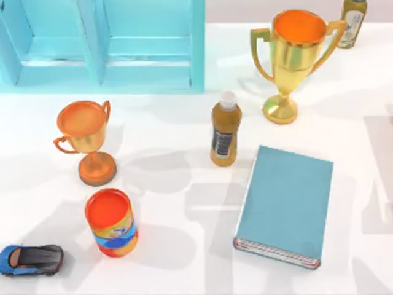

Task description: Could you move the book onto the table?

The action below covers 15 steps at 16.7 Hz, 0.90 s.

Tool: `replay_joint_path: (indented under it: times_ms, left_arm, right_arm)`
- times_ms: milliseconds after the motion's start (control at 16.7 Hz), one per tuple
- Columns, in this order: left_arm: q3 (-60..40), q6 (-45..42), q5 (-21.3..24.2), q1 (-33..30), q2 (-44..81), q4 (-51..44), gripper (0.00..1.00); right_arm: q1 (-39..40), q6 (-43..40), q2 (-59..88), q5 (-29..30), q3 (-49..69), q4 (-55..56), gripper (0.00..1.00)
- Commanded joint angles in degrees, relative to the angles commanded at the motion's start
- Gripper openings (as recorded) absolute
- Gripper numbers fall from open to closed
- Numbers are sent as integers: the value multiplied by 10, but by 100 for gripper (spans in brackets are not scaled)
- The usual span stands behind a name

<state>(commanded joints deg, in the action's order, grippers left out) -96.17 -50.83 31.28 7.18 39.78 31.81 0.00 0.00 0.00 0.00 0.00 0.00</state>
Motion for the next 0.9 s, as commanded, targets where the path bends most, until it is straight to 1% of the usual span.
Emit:
replay_joint_path:
  times_ms: [240,360,480,600,720,780,900]
  left_arm:
    - [-2,-228,265,238,-232,-36,0]
    - [-2,-335,388,351,-339,-53,0]
    - [-2,-433,501,457,-437,-69,0]
    - [0,-520,603,554,-525,-86,0]
    - [2,-594,689,638,-598,-101,0]
    - [3,-627,728,676,-631,-108,0]
    - [6,-680,790,737,-683,-120,0]
  right_arm:
    - [0,0,0,0,0,0,100]
    - [0,0,0,0,0,0,100]
    - [0,0,0,0,0,0,100]
    - [0,0,0,0,0,0,100]
    - [0,0,0,0,0,0,100]
    - [0,0,0,0,0,0,100]
    - [0,0,0,0,0,0,100]
